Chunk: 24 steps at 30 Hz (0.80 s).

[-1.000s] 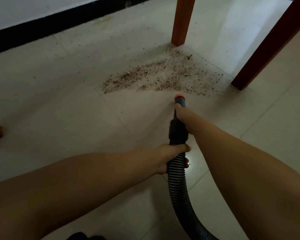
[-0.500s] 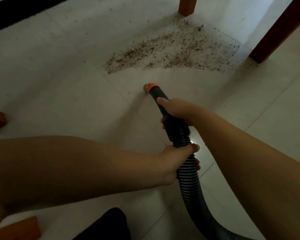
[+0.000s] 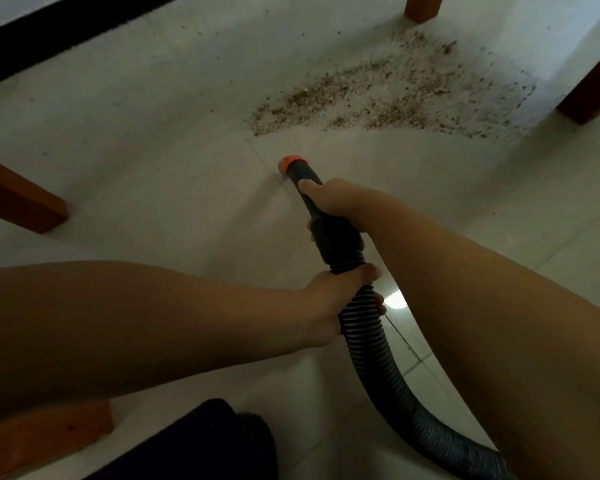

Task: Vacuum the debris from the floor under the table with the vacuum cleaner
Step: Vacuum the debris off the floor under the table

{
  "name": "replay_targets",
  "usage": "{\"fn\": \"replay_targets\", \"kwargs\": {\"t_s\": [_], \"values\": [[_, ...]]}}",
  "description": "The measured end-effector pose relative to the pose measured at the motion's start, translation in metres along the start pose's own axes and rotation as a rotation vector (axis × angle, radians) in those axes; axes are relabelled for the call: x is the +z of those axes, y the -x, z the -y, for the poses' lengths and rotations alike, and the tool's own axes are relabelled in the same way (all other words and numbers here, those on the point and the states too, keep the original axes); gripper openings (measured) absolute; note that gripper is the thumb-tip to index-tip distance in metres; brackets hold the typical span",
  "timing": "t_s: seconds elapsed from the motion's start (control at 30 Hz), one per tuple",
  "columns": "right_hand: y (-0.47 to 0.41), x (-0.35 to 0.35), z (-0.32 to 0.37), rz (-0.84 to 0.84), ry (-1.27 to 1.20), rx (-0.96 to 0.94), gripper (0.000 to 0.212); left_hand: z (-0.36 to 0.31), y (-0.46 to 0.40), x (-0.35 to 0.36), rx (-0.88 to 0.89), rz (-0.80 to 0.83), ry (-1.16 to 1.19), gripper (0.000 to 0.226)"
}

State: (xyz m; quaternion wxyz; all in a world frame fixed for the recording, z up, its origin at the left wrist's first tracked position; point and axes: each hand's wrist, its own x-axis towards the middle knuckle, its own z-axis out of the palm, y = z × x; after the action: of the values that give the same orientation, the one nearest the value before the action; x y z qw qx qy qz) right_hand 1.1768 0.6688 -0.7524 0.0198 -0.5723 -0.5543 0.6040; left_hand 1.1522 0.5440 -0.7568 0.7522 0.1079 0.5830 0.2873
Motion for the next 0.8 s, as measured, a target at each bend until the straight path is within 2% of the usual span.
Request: {"fn": "replay_targets", "kwargs": {"t_s": [0.17, 0.3, 0.43, 0.63, 0.8], "values": [[-0.022, -0.025, -0.010, -0.142, -0.025, 0.028, 0.048, -0.012, -0.018, 0.009, -0.005, 0.045, -0.034, 0.012], [-0.035, -0.060, -0.023, -0.311, -0.110, 0.062, 0.053, -0.028, -0.034, 0.026, 0.002, 0.091, -0.086, 0.014], [-0.047, -0.081, -0.025, -0.403, -0.162, 0.091, 0.044, -0.044, -0.048, 0.036, 0.005, 0.103, -0.120, 0.014], [-0.065, -0.073, -0.003, -0.319, -0.163, 0.035, 0.058, -0.060, -0.057, 0.024, 0.024, 0.059, -0.054, 0.014], [-0.075, -0.060, 0.009, -0.229, -0.138, 0.010, 0.049, -0.062, -0.059, 0.010, 0.050, 0.018, -0.009, 0.012]]}}
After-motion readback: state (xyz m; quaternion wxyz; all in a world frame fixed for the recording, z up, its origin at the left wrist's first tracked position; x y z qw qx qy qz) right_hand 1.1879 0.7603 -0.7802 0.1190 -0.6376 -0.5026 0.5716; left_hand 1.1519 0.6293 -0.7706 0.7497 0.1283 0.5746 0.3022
